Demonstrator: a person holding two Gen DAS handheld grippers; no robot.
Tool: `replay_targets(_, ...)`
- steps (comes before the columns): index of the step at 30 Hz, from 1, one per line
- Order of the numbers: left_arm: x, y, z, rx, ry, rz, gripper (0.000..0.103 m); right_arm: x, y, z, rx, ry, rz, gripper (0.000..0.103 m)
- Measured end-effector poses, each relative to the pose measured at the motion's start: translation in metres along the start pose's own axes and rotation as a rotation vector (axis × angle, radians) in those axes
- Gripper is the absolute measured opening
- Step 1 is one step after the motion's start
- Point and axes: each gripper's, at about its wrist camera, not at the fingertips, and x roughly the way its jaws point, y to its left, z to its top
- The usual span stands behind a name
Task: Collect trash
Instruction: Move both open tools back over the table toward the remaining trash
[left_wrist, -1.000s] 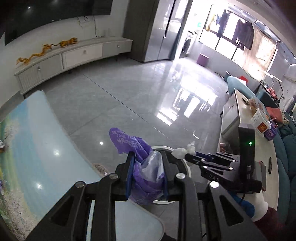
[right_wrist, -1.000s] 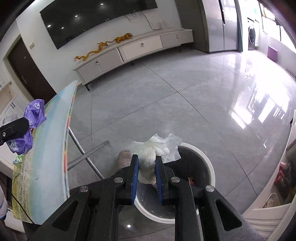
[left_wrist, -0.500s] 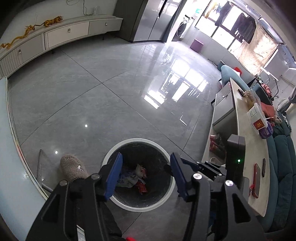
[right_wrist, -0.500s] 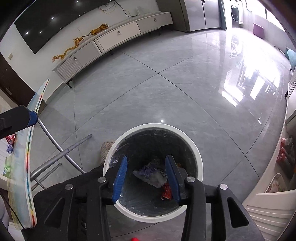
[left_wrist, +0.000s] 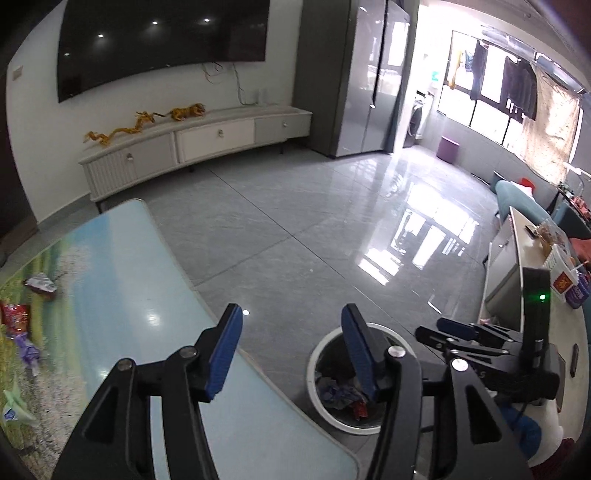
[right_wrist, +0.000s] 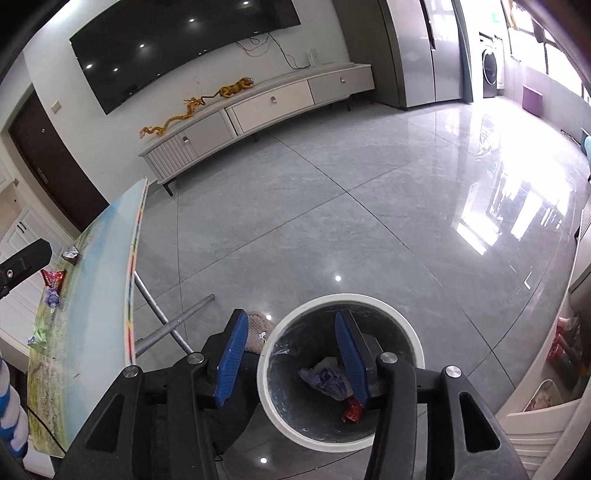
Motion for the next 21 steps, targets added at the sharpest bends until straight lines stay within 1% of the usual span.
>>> replay_targets(4,-0.037,0.041,-0.017,-0.044,-0.056,0.135,0.061,-0.017,0.034,0.008,-0.052,-0.045,0.031,0.055)
replay_targets(7,-0.064,0.072,-0.031,-0.088,-0.089,0.23,0.065,-0.027,0.065,0.013,-0.095,-0.074,0.074,0.058)
replay_targets(8,-0.072,0.083,-0.034,-0.101,-0.096,0.257,0.065,-0.029,0.076,0.015,-0.113,-0.081,0.088,0.06)
replay_targets(11,-0.098,0.111,-0.05,-0.137,-0.122,0.348,0.066,-0.035,0.11,0.018,-0.172,-0.096,0.127,0.062)
replay_targets(14,-0.121,0.134,-0.064,-0.18,-0.148,0.403,0.066,-0.038,0.141,0.02,-0.227,-0.104,0.167,0.062)
replay_targets(18,-0.148,0.166,-0.079,-0.227,-0.175,0.456,0.067,-0.037,0.182,0.023,-0.29,-0.111,0.207,0.062)
replay_targets(21,-0.16,0.182,-0.087,-0.246,-0.189,0.485,0.067,-0.036,0.211,0.022,-0.338,-0.111,0.231,0.062)
